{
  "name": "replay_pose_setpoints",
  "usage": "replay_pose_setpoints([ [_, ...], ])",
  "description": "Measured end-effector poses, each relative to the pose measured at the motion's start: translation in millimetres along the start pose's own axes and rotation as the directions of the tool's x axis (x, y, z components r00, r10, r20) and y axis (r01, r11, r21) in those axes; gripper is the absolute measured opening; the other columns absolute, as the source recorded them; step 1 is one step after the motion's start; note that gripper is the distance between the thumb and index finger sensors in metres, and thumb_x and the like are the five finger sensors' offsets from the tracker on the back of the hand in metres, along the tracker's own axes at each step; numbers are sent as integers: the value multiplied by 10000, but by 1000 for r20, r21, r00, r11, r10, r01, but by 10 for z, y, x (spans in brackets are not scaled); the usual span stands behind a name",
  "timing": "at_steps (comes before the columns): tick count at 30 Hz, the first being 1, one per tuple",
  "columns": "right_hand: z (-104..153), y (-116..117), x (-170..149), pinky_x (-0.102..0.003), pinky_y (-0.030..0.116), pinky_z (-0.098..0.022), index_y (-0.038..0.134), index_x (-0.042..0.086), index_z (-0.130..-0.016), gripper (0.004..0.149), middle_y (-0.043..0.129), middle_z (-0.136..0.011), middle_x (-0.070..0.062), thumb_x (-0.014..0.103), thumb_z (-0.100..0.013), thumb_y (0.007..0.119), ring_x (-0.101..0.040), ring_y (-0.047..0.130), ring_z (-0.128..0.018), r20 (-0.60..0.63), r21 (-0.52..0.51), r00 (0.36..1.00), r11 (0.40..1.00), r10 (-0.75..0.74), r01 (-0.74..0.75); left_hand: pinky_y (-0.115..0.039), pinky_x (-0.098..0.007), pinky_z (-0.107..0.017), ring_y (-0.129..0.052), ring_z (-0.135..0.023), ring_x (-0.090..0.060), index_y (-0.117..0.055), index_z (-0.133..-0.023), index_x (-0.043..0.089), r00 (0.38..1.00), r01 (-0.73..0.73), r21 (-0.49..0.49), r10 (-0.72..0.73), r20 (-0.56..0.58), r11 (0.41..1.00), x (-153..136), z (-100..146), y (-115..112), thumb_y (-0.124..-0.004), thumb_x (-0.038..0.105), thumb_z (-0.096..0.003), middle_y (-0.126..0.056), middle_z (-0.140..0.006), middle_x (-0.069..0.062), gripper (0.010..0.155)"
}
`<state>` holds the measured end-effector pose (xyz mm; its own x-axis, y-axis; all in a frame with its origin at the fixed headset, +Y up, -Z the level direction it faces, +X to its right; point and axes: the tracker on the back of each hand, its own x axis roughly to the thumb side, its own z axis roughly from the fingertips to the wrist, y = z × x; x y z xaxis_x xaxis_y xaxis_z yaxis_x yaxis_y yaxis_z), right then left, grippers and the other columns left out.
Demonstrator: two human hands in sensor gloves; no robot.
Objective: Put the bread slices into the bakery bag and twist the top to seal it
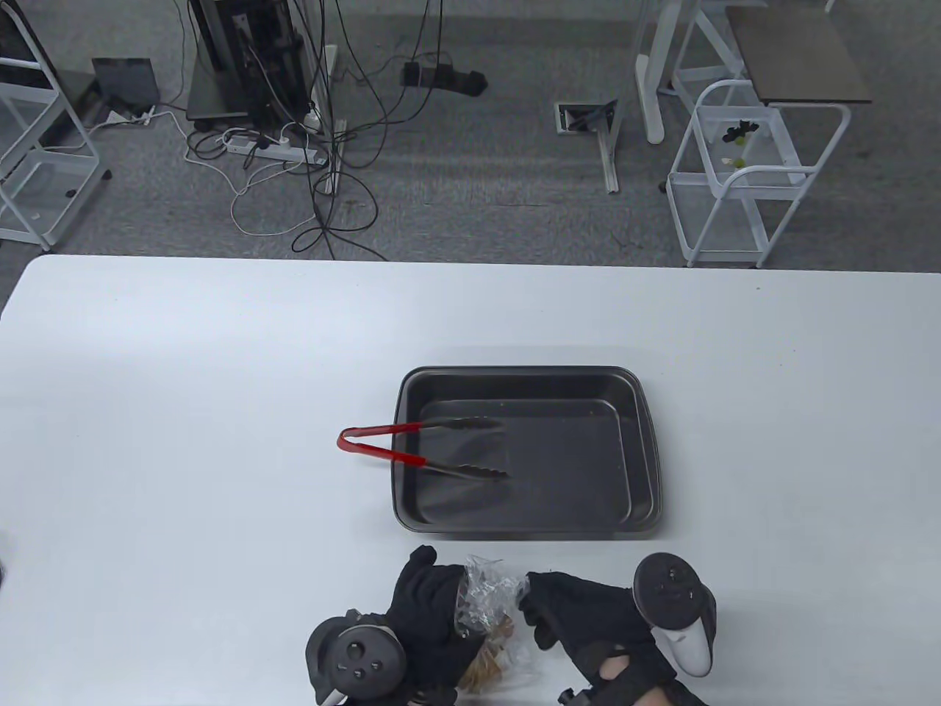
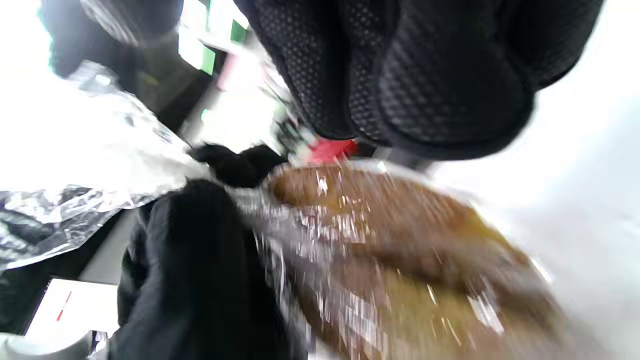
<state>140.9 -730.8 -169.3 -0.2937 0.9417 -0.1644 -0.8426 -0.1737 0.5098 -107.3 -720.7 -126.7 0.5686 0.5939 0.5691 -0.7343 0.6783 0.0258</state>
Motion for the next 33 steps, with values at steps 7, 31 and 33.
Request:
replay_pose_setpoints([
  [7, -220, 151, -244, -529, 824, -397, 915, -125, -669, 804, 1020, -445, -268, 628, -511, 680, -242, 1005, -123, -158, 305, 958, 911, -241, 279, -395, -699, -817, -826, -835, -283, -666, -912, 252, 935, 307, 32, -308, 178, 951, 307, 42, -79, -771, 470, -512, -761, -943, -52, 467],
  [31, -63, 241, -162, -551, 762, -540, 800, -80, -799, 470, 957, -596, -227, 240, -457, 847, -222, 1015, -302, 270, -39, 922, 953, -278, 299, -440, -711, -793, -862, -795, -301, -675, -920, 219, 879, 447, 62, -451, 154, 893, 402, 25, -93, -736, 419, -516, -785, -928, -83, 455],
  [33, -13, 223, -40, -551, 782, -522, 807, -70, -789, 463, 961, -589, -224, 234, -441, 843, -222, 1014, -291, 398, -153, 912, 973, -99, 172, -465, -704, -794, -880, -783, -283, -672, -920, 228, 923, 366, 46, -369, 112, 930, 357, -22, -56, -724, 434, -519, -797, -922, -72, 454],
])
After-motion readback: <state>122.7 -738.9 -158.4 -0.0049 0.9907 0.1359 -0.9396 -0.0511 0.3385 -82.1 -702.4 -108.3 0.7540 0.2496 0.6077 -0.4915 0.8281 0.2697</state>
